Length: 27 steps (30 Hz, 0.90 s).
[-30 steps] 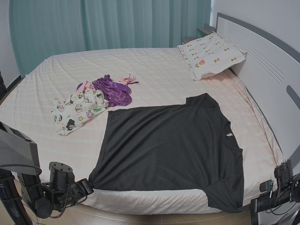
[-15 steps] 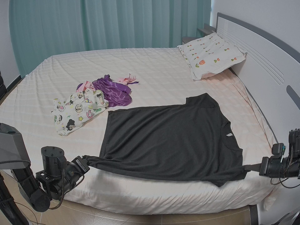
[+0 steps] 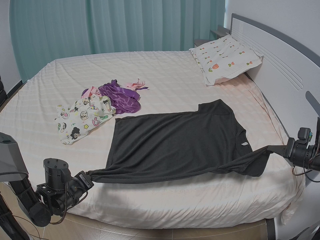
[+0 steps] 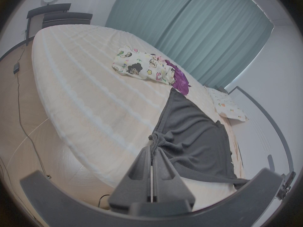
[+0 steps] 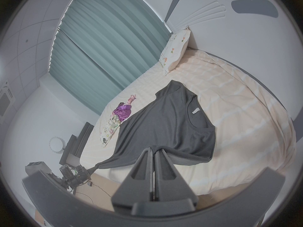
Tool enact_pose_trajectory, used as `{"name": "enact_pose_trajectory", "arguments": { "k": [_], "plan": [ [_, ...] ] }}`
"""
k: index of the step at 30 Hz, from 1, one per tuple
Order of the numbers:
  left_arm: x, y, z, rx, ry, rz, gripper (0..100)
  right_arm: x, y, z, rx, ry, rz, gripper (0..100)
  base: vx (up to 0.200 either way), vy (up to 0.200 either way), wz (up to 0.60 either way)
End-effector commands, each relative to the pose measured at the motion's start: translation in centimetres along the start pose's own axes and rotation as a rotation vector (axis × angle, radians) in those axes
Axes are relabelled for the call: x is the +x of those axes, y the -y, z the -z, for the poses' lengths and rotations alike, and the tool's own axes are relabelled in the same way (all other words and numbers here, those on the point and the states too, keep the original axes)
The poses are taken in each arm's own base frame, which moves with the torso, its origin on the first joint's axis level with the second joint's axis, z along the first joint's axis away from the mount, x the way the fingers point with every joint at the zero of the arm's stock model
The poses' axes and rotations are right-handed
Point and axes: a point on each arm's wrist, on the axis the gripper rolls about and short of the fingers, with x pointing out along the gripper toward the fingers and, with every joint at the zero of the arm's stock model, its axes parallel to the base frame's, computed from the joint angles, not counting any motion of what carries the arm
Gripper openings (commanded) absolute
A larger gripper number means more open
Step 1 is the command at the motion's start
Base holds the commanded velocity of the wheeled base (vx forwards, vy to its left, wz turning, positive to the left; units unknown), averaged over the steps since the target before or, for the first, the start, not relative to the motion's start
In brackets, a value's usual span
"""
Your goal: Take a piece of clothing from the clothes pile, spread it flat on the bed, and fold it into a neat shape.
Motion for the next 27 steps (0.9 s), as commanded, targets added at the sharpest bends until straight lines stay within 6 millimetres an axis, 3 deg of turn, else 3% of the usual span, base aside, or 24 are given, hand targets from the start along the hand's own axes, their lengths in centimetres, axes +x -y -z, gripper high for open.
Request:
{"name": "enact_pose_trajectory", "arguments": {
  "k": [1,10,16,20,21,27],
  "plan": [
    [-0.5,-0.3,0.5,0.015,-0.041,-0.017,0,-0.1,0.0,0.1,0.002,0.006,0.0,0,0.0,0.0,0.0],
    [-1.8,-1.1,2.5,0.072,-0.157,-0.025,0,-0.8,0.3,1.1,0.001,-0.014,0.011,0,0.0,0.0,0.0],
    [-2.0,-1.3,2.8,0.079,-0.175,-0.03,0,-0.8,0.3,1.1,0.001,-0.015,0.012,0,0.0,0.0,0.0],
    [-1.6,-0.8,2.2,0.072,-0.142,-0.01,0,-0.6,0.2,0.7,-0.003,0.001,0.003,0,0.0,0.0,0.0],
    [-0.6,-0.1,1.1,0.046,-0.091,0.007,0,-0.4,0.1,0.4,-0.005,0.004,-0.001,0,0.0,0.0,0.0],
    [1.4,1.5,-0.8,0.001,-0.009,0.032,0,0.9,-0.2,-1.1,-0.002,0.016,-0.009,0,0.0,0.0,0.0]
  ]
}}
